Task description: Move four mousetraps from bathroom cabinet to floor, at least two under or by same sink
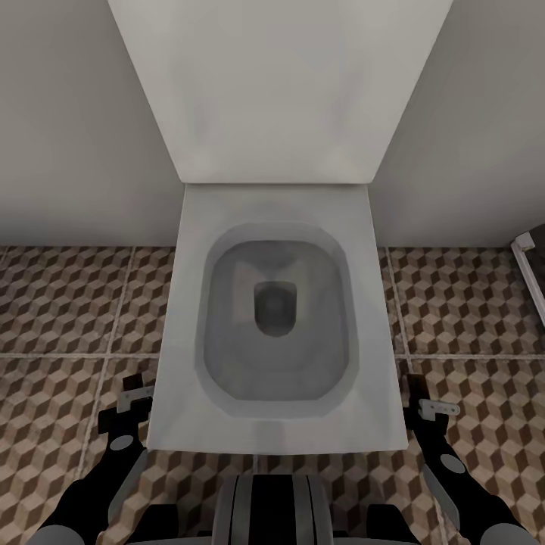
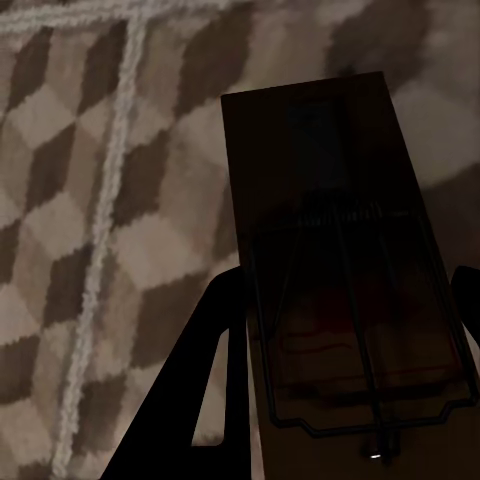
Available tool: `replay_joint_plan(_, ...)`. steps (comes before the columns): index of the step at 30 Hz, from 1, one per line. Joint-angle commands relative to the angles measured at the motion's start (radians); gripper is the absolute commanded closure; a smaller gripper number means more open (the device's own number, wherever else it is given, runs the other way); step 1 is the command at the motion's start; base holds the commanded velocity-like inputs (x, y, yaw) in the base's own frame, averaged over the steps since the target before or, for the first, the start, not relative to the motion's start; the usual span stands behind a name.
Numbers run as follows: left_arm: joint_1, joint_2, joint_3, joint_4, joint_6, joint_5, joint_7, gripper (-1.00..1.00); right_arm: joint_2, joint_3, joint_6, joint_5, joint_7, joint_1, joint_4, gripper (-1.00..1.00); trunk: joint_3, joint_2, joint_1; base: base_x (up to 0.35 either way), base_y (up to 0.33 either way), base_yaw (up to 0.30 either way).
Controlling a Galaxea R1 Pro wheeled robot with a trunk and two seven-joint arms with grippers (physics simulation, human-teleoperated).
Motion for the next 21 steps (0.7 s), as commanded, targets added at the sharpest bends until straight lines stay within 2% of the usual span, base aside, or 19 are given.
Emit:
replay_joint_plan(1,0.0,0.002,-0.007,-0.001,0.002,0.008,0.011,1.0,-0.001,0.008,-0.005,-0.011,-0.004,0.0,0.0,1.0,0.0,0.0,0.0,0.0,0.0,0.0)
replay_joint_plan(21,0.0,0.0,-0.007,-0.001,0.002,0.008,0.011,1.0,-0.002,0.007,-0.005,-0.011,-0.004,0.0,0.0,1.0,0.0,0.0,0.0,0.0,0.0,0.0)
